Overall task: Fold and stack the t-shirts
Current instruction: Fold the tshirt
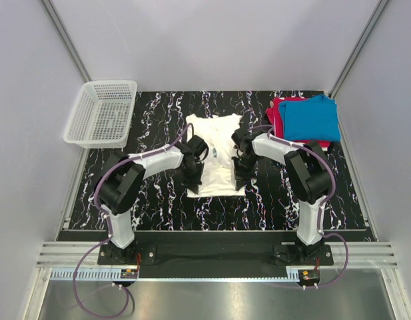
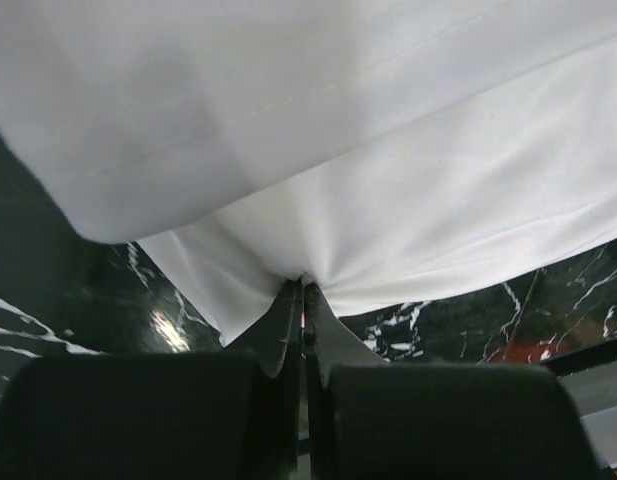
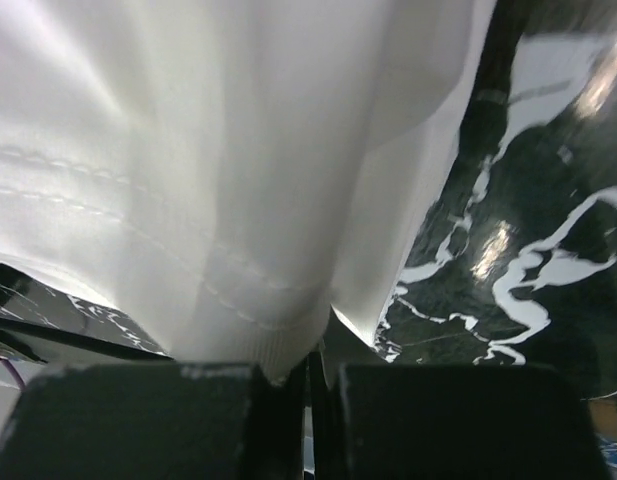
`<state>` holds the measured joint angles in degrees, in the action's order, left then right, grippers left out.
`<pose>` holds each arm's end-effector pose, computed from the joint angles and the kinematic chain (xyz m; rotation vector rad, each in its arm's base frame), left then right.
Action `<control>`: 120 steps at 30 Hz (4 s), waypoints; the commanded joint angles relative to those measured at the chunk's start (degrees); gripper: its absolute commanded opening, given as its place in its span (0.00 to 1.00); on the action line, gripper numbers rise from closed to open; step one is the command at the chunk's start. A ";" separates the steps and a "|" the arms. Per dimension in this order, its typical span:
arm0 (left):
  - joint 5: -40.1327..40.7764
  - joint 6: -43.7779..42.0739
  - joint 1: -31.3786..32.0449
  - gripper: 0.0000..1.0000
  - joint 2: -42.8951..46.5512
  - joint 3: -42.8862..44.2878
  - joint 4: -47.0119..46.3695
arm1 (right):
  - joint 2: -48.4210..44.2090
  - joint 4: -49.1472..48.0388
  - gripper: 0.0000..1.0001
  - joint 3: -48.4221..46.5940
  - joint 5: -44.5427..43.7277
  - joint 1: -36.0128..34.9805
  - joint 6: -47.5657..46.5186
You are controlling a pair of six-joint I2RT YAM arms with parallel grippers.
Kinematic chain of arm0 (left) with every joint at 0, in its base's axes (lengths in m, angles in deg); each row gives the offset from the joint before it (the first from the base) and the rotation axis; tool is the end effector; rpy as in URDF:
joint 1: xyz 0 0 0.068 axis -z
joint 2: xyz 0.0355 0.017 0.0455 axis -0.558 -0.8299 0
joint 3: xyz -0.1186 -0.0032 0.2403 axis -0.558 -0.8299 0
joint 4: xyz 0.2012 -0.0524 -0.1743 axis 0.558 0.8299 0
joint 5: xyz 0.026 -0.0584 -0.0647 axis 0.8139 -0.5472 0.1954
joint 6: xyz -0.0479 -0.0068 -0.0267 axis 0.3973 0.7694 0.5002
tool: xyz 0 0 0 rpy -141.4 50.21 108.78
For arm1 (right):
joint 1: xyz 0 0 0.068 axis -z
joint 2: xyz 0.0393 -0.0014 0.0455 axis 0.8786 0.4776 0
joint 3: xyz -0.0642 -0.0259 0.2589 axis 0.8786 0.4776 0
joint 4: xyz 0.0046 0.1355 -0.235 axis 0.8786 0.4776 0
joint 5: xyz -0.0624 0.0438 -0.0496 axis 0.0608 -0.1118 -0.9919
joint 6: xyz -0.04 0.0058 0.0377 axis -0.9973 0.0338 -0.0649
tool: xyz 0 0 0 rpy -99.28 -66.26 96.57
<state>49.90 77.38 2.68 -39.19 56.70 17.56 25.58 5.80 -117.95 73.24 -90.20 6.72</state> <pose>0.2838 -0.2185 0.1446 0.2558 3.0308 -0.3716 0.3217 0.1866 0.1331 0.1424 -3.0676 -0.3819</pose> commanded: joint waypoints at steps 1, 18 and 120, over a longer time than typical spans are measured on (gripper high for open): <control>2.66 3.23 3.47 0.00 2.86 -5.08 3.37 | -5.44 0.38 0.00 4.28 -2.75 -2.64 2.31; 5.83 9.74 8.66 0.44 13.84 -10.19 2.93 | -22.50 2.40 0.17 10.28 -6.87 -8.36 7.15; 4.85 0.76 -8.48 0.59 5.94 6.86 3.19 | -1.92 5.74 0.67 -19.20 -7.49 2.98 -4.54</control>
<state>53.38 76.96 -5.49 -34.21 60.59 20.16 32.25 11.16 -140.59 67.40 -86.97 3.61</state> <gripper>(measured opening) 0.564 0.556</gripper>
